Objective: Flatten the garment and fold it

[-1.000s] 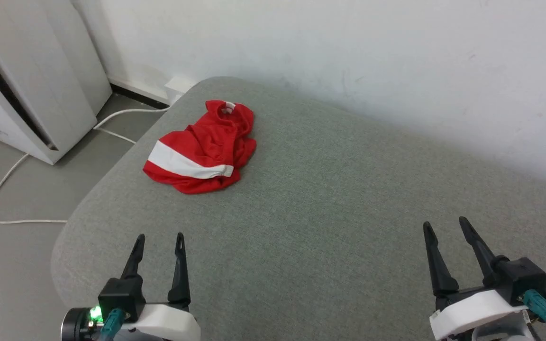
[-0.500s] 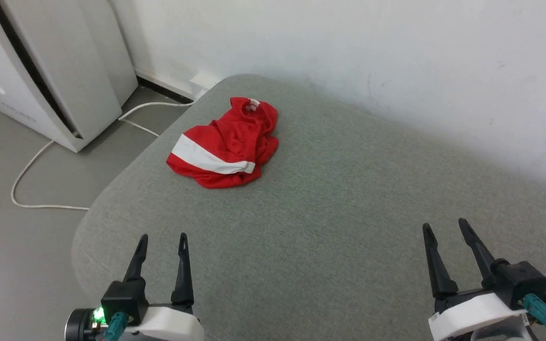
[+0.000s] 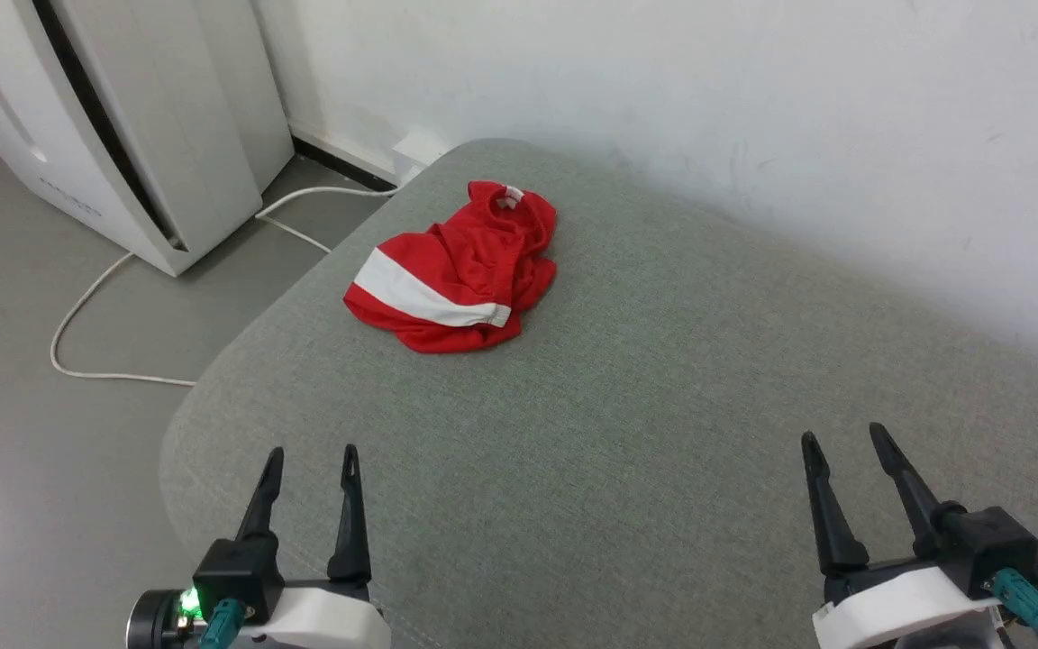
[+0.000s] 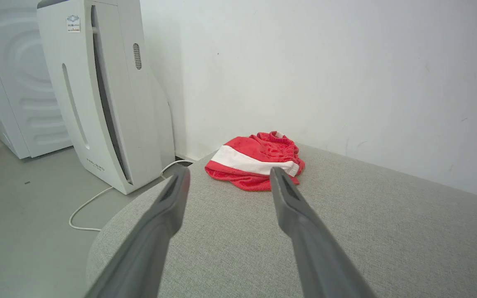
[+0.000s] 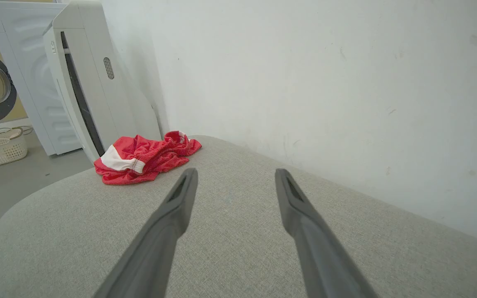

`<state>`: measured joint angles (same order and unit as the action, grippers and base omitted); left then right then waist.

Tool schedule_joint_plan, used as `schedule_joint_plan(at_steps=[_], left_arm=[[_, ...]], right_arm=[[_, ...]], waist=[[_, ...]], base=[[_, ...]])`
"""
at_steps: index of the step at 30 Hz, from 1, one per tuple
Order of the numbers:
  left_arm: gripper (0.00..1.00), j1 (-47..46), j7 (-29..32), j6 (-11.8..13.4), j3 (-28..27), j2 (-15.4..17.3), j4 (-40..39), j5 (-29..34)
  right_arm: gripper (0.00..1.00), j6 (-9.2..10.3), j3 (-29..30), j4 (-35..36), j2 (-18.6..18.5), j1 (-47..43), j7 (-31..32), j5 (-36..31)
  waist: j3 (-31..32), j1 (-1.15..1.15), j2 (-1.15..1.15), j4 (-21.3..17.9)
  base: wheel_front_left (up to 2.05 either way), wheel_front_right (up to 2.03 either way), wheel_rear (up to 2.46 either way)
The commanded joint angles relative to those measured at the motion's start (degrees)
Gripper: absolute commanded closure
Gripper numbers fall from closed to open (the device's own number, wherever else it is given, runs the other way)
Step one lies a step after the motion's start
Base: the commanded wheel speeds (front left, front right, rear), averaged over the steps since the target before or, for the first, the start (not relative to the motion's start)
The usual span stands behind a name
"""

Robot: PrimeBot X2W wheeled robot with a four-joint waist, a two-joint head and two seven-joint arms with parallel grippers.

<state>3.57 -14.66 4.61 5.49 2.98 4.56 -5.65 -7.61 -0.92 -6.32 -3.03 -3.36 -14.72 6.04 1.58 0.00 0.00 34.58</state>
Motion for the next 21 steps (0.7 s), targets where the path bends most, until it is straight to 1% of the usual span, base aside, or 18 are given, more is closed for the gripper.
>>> schedule_joint_plan(at_steps=[1, 6, 8, 10, 13, 14, 17, 19, 21], left_arm=[[0.00, 0.8, -0.3, 0.2, 0.1, -0.1, 0.0, -0.3], [0.00, 0.5, -0.3, 0.3, 0.0, -0.1, -0.1, -0.8], [0.00, -0.1, -0.3, -0.3, 0.0, 0.1, 0.1, -0.6], [0.00, -1.7, -0.3, -1.4, 1.2, 1.5, 0.9, 1.6], [0.00, -5.7, 0.2, -3.6, 1.3, 1.3, 4.9, -1.2], [0.00, -7.6, 0.9, -4.3, 1.3, 1.8, 6.1, -1.4], [0.00, -14.1, 4.5, -6.5, 1.9, 3.6, 9.4, -1.4], [0.00, -18.3, 8.4, -8.1, 2.6, 4.6, 11.8, -1.7], [0.00, -23.0, 11.4, -9.2, 2.0, 5.4, 14.1, -3.4]], right_arm=[[0.00, 0.12, 0.0, -0.1, 0.2, -0.6, -0.3, -0.1], [0.00, 0.12, 0.1, 0.0, 0.2, -0.3, -0.3, -0.7], [0.00, 0.12, 0.1, 0.1, 0.2, -0.1, -0.3, -1.3], [0.00, 0.12, -0.1, 0.5, 0.2, 0.4, -0.3, -2.1], [0.00, 0.12, -0.3, 1.4, 0.2, 1.1, -0.3, -3.6], [0.00, 0.12, -0.5, 1.7, 0.2, 1.4, -0.3, -4.2], [0.00, 0.12, -1.7, 2.8, 0.2, 2.3, -0.3, -6.1], [0.00, 0.12, -2.6, 3.6, 0.2, 2.9, -0.3, -7.3], [0.00, 0.12, -3.3, 4.3, 0.2, 3.7, -0.3, -8.4]], waist=[[-0.1, 0.00, 0.00, -0.1], [-0.9, 0.00, 0.00, -1.0], [-1.6, 0.00, 0.00, -1.6], [-3.0, 0.00, 0.00, -2.5], [-5.4, 0.00, 0.00, -3.8], [-6.3, 0.00, 0.00, -4.4], [-9.4, 0.00, 0.00, -6.3], [-11.4, 0.00, 0.00, -7.6], [-13.4, 0.00, 0.00, -9.1]], base=[[0.00, 0.00, 0.00], [0.00, 0.00, 0.00], [0.00, 0.00, 0.00], [0.00, 0.00, 0.00], [0.00, 0.00, 0.00], [0.00, 0.00, 0.00], [0.00, 0.00, 0.00], [0.00, 0.00, 0.00], [0.00, 0.00, 0.00]])
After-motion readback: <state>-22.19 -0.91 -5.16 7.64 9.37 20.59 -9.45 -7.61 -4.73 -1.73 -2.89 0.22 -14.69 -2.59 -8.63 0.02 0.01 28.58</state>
